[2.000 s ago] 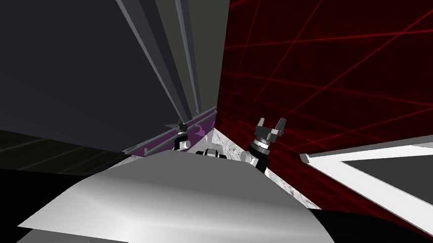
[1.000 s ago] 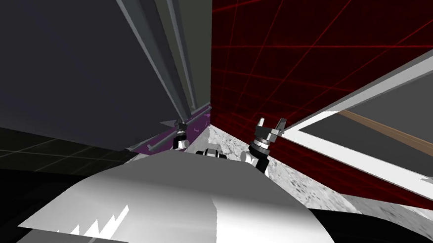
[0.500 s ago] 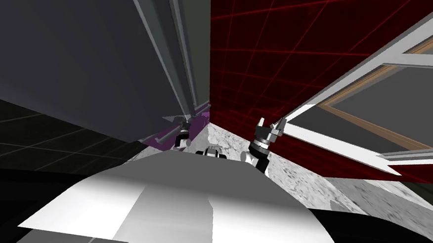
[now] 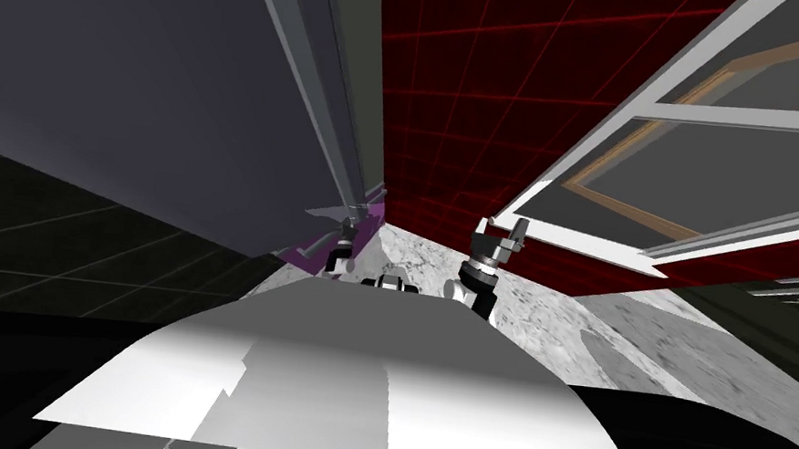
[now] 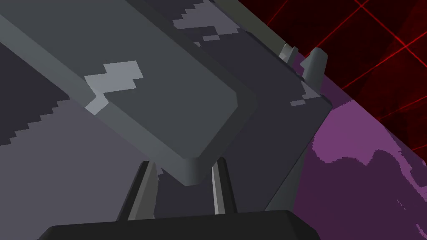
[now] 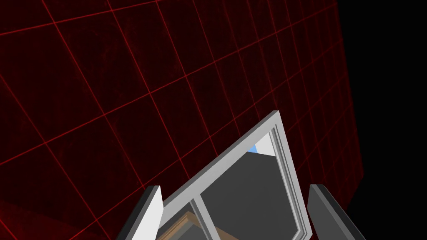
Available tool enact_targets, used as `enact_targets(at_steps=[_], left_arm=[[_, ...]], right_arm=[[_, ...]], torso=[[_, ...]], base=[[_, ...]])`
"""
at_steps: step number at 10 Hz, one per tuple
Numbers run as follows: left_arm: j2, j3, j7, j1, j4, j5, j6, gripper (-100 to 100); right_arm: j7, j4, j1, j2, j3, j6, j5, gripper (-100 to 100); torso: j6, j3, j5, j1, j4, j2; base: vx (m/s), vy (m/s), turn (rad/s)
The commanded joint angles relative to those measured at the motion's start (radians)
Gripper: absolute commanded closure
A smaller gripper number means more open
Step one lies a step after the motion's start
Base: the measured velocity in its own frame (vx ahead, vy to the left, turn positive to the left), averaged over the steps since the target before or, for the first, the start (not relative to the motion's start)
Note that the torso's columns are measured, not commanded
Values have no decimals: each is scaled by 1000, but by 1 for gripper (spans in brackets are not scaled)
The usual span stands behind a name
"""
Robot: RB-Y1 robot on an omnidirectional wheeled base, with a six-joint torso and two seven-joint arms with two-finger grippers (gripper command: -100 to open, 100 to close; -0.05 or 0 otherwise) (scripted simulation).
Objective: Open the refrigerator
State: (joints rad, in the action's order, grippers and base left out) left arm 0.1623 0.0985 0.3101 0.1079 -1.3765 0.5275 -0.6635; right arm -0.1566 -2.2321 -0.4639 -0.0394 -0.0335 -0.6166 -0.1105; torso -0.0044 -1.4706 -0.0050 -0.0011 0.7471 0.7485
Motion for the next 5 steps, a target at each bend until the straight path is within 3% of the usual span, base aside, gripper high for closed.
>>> enact_targets(at_steps=[1,4,5], left_arm=[[23,44,27,-4,-29,-13,-10,100],[45,100,56,-3,-50,-27,-11,100],[36,94,44,4,-39,-24,11,100]], right_arm=[[0,0,0,0,0,0,0,0],[0,0,0,0,0,0,0,0],[0,0,0,0,0,0,0,0]], torso=[[0,1,0,-2,0,2],[-2,4,0,1,4,6],[-2,3,0,0,3,5]], base=[[-230,87,-144],[-244,111,-146],[-103,30,-68]])
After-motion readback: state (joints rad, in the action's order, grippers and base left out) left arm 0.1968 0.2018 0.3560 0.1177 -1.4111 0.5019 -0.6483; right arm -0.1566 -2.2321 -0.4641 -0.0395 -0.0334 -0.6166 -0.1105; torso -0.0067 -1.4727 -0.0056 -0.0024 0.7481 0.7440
